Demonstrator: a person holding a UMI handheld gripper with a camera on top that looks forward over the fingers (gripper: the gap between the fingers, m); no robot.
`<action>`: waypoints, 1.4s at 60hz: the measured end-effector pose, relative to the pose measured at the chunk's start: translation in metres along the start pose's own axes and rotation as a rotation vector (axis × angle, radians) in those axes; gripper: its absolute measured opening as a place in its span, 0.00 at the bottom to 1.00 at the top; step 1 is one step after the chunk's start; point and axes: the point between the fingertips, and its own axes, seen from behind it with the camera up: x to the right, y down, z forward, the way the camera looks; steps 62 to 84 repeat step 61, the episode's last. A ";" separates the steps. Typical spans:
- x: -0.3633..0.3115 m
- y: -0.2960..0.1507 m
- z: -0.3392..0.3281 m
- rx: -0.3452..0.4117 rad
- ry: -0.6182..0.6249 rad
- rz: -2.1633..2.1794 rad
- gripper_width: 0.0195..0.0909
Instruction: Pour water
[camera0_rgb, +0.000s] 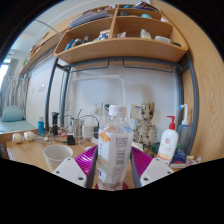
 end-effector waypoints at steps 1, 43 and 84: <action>0.001 0.000 -0.002 -0.003 0.007 -0.003 0.57; 0.028 0.017 -0.170 -0.083 0.309 0.108 0.81; 0.038 0.008 -0.184 -0.052 0.340 0.080 0.82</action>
